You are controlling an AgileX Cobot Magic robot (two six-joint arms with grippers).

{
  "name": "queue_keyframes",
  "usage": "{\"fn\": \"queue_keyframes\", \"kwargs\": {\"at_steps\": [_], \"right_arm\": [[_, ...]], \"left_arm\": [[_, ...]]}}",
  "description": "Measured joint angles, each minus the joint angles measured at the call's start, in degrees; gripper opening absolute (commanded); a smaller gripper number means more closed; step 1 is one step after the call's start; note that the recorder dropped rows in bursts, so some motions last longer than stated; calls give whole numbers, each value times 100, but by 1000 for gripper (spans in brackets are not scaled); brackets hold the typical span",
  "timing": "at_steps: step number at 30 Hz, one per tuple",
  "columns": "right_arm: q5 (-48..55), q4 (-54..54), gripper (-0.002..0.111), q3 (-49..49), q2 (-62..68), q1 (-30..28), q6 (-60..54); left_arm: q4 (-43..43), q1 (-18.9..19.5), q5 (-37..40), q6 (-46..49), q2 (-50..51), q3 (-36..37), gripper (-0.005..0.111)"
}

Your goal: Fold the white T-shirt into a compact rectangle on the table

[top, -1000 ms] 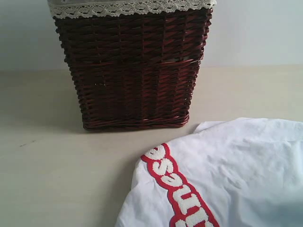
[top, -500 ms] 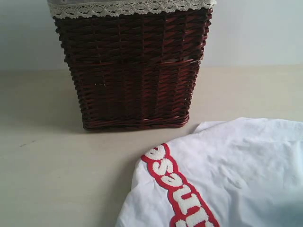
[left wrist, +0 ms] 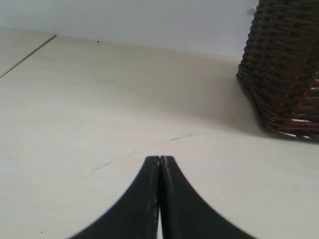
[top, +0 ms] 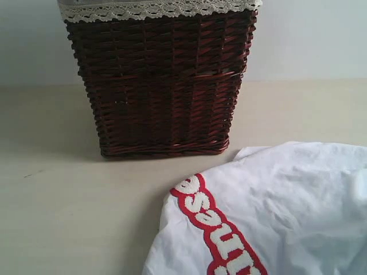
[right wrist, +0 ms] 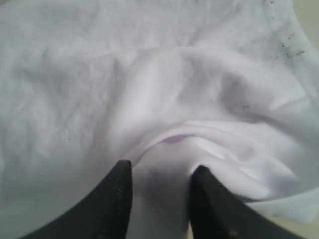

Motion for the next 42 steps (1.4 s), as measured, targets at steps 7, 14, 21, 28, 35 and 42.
{"fn": "queue_keyframes", "kwargs": {"at_steps": [7, 14, 21, 28, 35, 42], "right_arm": [[-360, -320, 0, 0, -402, 52, -106], [-146, -1791, 0, 0, -965, 52, -945], [549, -1975, 0, 0, -1184, 52, -1741], [878, -3413, 0, 0, -1275, 662, -1919], [826, -3478, 0, 0, -1275, 1935, -1900], [303, -3769, 0, 22, -1275, 3072, -675]], "left_arm": [[0, 0, 0, 0, 0, 0, 0], [0, 0, 0, 0, 0, 0, 0], [0, 0, 0, 0, 0, 0, 0], [0, 0, 0, 0, 0, 0, 0], [0, 0, 0, 0, 0, 0, 0], [0, 0, 0, 0, 0, 0, 0]]}}
